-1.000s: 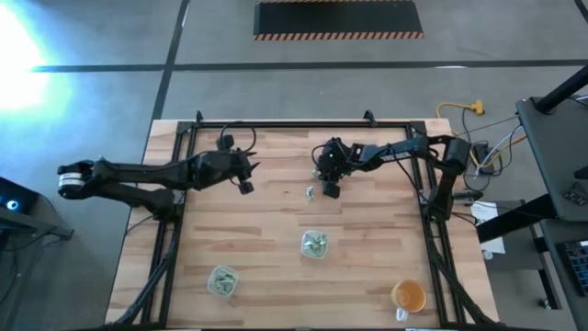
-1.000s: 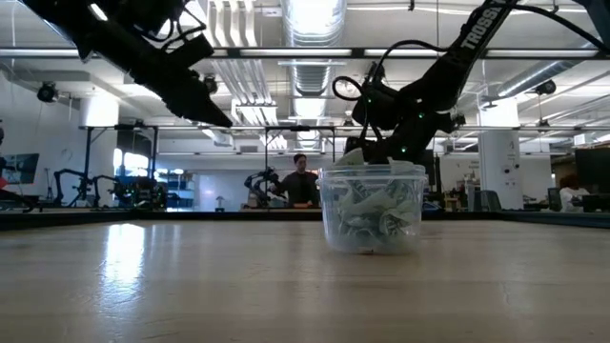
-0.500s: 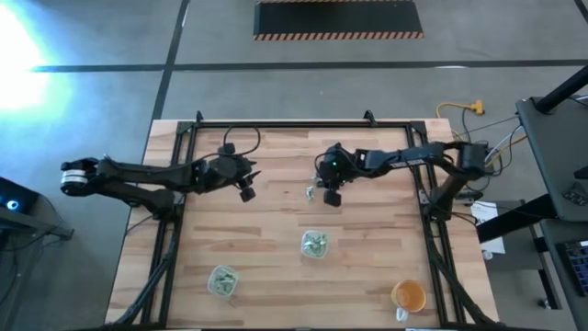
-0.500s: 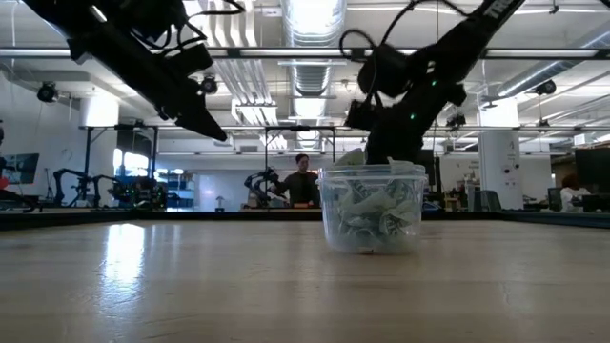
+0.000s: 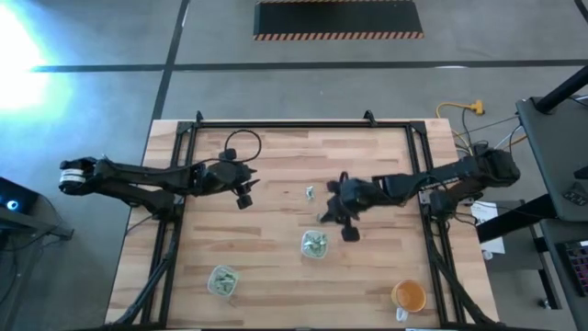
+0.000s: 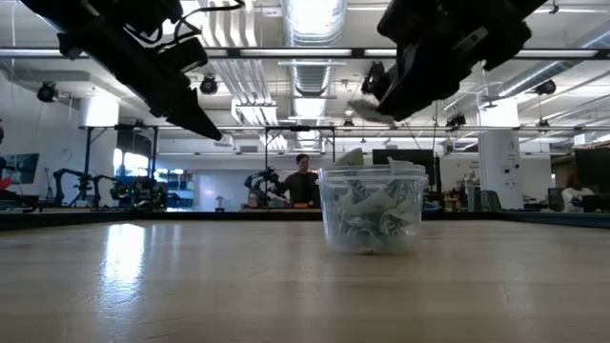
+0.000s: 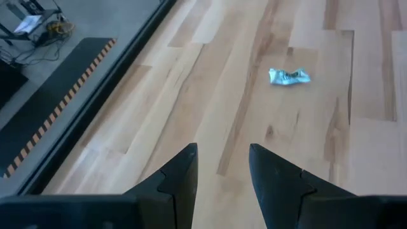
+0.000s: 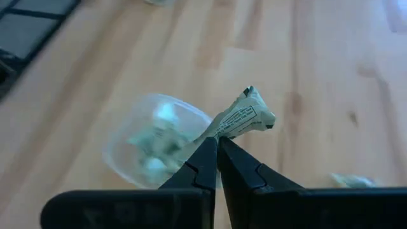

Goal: Pick and place items into bin
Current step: Put the light green packet into the top transparent bin

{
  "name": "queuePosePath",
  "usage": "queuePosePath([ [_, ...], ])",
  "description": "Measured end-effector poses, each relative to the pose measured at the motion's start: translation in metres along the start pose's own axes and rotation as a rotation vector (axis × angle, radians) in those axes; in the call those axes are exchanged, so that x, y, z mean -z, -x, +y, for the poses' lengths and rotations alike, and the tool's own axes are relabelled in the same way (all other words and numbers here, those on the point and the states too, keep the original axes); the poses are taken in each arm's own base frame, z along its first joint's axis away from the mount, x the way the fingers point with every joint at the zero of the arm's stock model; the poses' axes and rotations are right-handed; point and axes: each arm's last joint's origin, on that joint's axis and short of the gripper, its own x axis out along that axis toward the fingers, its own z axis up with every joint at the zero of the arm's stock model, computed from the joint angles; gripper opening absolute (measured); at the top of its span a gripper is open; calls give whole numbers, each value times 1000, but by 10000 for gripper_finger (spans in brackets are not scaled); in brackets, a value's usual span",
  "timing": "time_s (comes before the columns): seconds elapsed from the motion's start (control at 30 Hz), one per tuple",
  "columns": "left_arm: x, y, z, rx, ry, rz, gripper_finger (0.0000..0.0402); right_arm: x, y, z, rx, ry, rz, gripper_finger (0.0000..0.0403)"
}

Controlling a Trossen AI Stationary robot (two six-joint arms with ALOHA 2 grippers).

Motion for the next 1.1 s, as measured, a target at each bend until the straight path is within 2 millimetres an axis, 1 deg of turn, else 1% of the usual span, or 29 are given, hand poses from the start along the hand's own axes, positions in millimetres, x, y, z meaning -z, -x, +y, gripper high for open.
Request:
queuePosePath([
  [0.13, -2, 0, 0, 0, 14, -17, 125, -2, -5, 19, -46, 36, -19, 9],
  [0.27, -5, 0, -1, 32, 23, -44, 125, 0, -10, 28, -45, 22, 3, 9],
  [0.33, -5, 0, -1, 52, 24, -47, 125, 0, -14, 30, -39, 12, -2, 9],
  [0.47, -6, 1, -2, 62, 25, -50, 125, 6, -28, 34, -45, -12, 19, 9],
  [0.63, -6, 1, -2, 62, 25, -49, 125, 14, -43, 38, -56, -49, 79, 9],
  [0.7, -6, 1, -2, 62, 25, -49, 125, 13, -47, 40, -62, -52, 85, 9],
  [0.87, -6, 1, -1, 62, 25, -49, 125, 15, -56, 46, -115, -82, 115, 9],
  [1.1, -6, 1, -1, 62, 25, -51, 125, 15, -62, 47, -122, -116, 142, 10],
])
